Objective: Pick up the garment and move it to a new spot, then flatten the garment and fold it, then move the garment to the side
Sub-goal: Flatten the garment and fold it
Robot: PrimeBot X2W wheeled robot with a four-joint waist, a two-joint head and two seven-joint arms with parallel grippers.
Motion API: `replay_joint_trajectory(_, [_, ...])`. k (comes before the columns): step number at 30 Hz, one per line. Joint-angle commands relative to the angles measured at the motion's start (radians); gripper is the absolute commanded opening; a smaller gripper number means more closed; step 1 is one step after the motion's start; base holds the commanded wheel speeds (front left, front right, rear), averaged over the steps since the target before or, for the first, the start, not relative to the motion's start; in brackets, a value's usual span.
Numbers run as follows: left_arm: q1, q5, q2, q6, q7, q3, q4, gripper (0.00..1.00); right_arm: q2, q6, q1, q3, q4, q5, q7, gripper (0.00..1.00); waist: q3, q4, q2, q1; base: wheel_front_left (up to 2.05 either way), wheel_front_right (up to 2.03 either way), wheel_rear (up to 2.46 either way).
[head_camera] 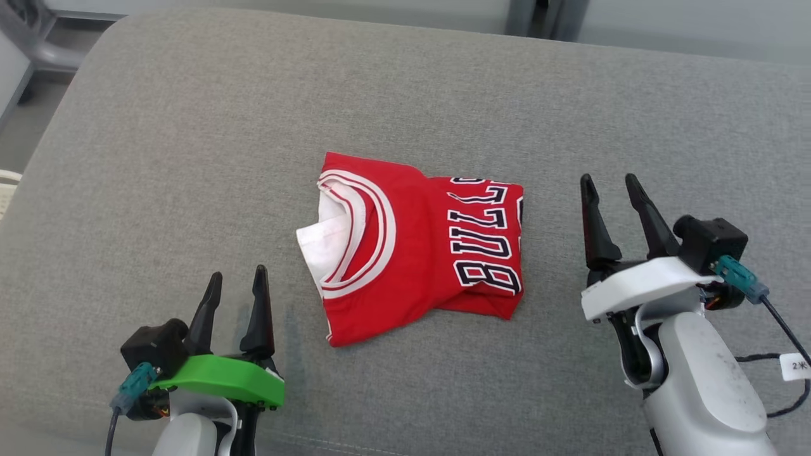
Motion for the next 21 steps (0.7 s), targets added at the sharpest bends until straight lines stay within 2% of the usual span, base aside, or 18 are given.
replay_joint_trajectory(1, [-0.002,0.005,0.004,0.002,0.001,0.01,-0.001,1.0,-0.002,0.0,0.028,-0.019,-0.011,-0.008,-0.002,1.0,-0.014,-0.043,0.0,0.0,0.0,0.0,0.0])
replay_joint_trajectory(6, [0.027,0.023,0.005,0.003,0.0,0.042,0.008,1.0,-0.001,0.0,0.102,-0.056,-0.015,-0.042,-0.002,1.0,-0.041,-0.089,0.0,0.0,0.0,0.0,0.0])
replay_joint_trajectory(14, [0.09,0.058,0.004,0.005,0.001,0.079,0.016,1.0,-0.001,0.0,0.197,-0.054,0.016,-0.114,-0.002,1.0,-0.099,-0.14,0.0,0.0,0.0,0.0,0.0])
replay_joint_trajectory(21, [0.157,0.088,0.004,0.012,0.001,0.099,0.037,1.0,-0.001,0.0,0.267,-0.031,0.037,-0.127,-0.002,1.0,-0.157,-0.178,0.0,0.0,0.0,0.0,0.0])
